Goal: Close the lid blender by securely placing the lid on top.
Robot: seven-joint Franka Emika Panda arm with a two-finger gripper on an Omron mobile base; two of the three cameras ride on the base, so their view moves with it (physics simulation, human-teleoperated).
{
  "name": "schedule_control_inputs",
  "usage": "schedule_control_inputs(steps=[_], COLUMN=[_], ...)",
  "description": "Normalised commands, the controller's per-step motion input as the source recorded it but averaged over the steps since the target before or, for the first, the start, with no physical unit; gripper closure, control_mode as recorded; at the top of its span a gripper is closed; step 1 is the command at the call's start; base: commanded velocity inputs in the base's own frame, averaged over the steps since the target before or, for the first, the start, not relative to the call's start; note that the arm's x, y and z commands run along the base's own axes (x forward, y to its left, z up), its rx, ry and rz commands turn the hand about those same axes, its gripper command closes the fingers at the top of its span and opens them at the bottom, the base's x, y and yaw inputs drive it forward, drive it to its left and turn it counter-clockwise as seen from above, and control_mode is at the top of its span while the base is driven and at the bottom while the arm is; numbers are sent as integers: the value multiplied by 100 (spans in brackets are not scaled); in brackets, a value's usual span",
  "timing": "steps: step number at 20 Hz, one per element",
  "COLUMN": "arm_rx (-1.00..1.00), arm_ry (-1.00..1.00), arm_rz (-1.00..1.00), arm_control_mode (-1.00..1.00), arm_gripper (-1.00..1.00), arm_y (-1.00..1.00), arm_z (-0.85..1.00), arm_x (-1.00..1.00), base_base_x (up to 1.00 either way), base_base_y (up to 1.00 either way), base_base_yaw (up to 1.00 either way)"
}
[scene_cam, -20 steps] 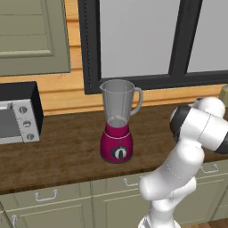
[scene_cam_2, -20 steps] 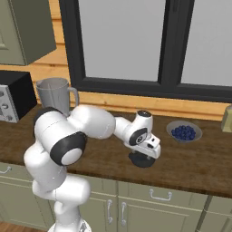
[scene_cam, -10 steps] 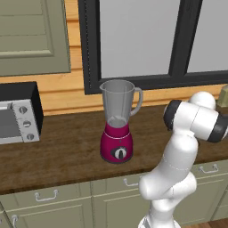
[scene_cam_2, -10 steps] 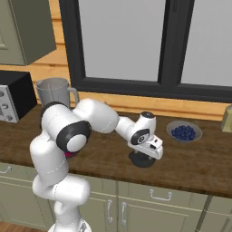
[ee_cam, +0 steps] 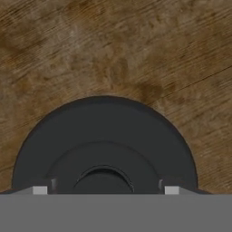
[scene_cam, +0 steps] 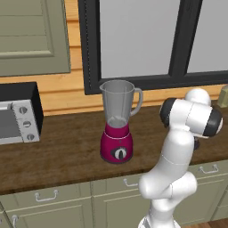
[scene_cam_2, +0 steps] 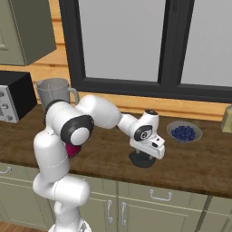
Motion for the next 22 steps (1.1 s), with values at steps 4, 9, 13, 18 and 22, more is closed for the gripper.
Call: schedule_control_inputs(steps=[4, 9, 13, 18, 22], arm_rx=[-9, -8, -2, 0, 0], arm_ry=[1, 1, 0, -7, -13], arm_rz=[0, 0, 0, 0, 0], arm_control_mode=[-100, -100, -100, -100, -100], arm_gripper=[100, 100, 100, 100, 100], arm_y=[38, 49, 30, 2, 0], arm_z=[-79, -79, -66, -33, -22], arm_x=[0, 0, 0, 0, 0], base_base_x=[0, 0, 0, 0, 0], base_base_y=[0, 0, 0, 0, 0], base_base_yaw=[0, 0, 0, 0, 0])
